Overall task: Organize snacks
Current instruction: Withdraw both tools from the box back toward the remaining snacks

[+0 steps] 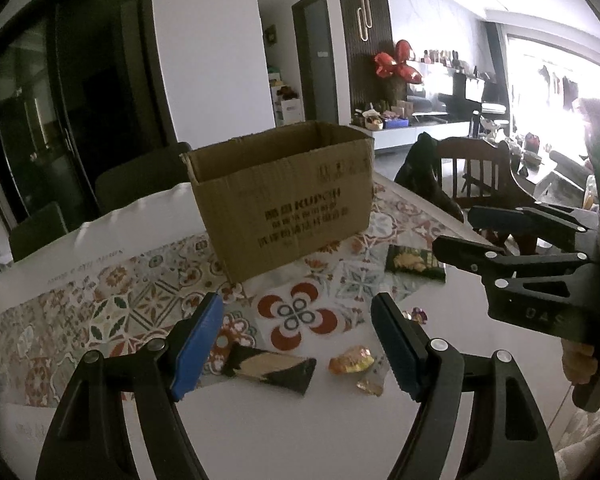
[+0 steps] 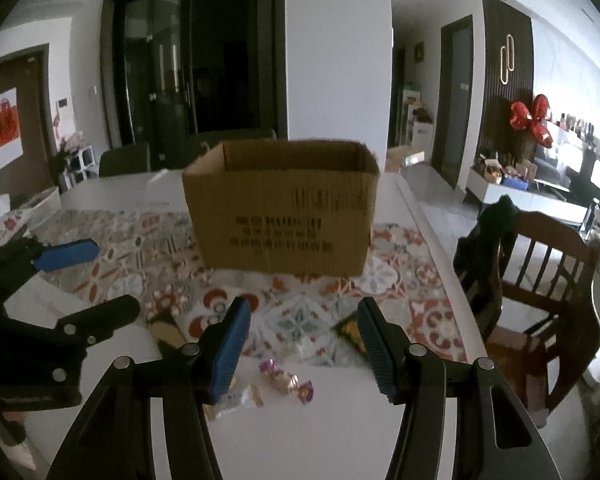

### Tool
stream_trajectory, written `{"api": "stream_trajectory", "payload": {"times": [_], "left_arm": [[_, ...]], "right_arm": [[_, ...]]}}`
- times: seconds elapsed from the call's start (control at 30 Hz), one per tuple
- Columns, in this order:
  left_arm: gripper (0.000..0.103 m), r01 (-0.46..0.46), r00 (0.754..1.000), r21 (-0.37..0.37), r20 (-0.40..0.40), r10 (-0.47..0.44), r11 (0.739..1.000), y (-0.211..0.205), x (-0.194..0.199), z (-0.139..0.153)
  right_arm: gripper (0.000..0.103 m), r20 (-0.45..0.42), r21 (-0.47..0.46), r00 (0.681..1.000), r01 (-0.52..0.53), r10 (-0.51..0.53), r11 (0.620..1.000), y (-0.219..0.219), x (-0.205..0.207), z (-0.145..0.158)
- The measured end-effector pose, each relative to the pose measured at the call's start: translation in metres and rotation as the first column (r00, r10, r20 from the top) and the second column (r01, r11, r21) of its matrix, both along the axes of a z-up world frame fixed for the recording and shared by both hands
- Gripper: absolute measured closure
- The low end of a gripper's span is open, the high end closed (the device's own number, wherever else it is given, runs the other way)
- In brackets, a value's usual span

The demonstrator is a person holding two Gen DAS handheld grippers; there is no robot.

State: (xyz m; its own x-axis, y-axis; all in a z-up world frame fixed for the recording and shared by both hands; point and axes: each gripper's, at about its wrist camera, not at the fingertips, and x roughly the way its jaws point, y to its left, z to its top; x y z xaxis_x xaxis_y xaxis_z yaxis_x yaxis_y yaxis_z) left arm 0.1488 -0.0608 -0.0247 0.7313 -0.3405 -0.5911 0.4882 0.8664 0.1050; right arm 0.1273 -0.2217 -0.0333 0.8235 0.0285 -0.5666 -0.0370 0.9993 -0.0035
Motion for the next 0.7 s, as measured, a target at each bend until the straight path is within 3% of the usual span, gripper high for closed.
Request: {"api": "stream_trajectory", "payload": {"times": [0.3, 0.7], "left_arm": [[0.028, 0.045, 0.999, 0.025, -0.013, -0.045, 0.999, -0.007, -0.009, -0.027], [0.046, 0.102, 0.987, 0.042, -0.126, -0.096, 0.994, -0.02, 0.008, -0.067]], "right_arm": [[0.047, -0.025, -0.045, 0.999, -0.031, 0.03, 0.998, 0.004, -0.01, -0.021], [0.047, -0.111, -0.046, 0.991, -0.085, 0.08, 0.995, 0.005, 0.004, -0.058]]}}
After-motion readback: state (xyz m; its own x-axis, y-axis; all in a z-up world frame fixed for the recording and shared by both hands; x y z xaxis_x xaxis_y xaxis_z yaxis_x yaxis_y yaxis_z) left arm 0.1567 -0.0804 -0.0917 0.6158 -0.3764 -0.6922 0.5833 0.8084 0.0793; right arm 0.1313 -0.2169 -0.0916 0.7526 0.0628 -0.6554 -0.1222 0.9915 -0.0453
